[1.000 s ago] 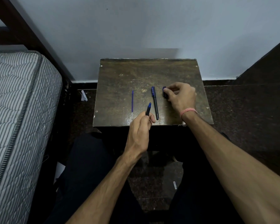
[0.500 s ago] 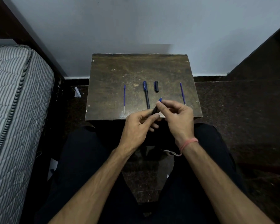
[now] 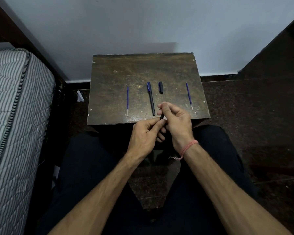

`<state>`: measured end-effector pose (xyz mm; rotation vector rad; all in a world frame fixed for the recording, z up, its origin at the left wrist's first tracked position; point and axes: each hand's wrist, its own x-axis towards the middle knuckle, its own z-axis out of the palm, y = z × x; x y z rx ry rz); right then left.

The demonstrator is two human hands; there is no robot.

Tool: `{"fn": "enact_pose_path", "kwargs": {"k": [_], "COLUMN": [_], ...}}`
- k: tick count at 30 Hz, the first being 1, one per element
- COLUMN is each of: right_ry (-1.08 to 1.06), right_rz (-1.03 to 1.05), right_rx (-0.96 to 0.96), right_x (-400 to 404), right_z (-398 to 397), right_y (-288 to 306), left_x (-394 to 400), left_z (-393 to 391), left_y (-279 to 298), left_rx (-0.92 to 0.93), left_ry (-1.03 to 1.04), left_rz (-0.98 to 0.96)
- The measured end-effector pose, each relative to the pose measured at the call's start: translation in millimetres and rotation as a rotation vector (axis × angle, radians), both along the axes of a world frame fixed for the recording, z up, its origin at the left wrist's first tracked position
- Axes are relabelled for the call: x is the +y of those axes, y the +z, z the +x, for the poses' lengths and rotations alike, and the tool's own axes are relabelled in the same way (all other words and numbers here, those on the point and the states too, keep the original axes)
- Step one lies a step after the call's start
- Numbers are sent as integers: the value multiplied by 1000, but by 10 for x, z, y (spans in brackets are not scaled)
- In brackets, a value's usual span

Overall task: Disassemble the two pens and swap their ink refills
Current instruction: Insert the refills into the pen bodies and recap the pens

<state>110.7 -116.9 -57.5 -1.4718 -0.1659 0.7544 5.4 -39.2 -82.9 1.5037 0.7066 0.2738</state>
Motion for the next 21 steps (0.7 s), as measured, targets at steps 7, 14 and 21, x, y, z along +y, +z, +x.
{"fn": "enact_pose_path", "kwargs": {"k": [7, 14, 21], "right_ry": [204, 120, 200], "right_rz": [245, 204, 172], "right_rx": [401, 215, 163], "right_x": [-59, -9, -36], "right_z": [208, 194, 231], "right_y": [101, 21, 16], "left_x": [39, 77, 86], "left_z": [28, 19, 29], "left_y": [195, 194, 159], "left_rx": [-98, -99, -93], "left_ry": [-62, 8, 41], "left_rz": [-477, -399, -340]}}
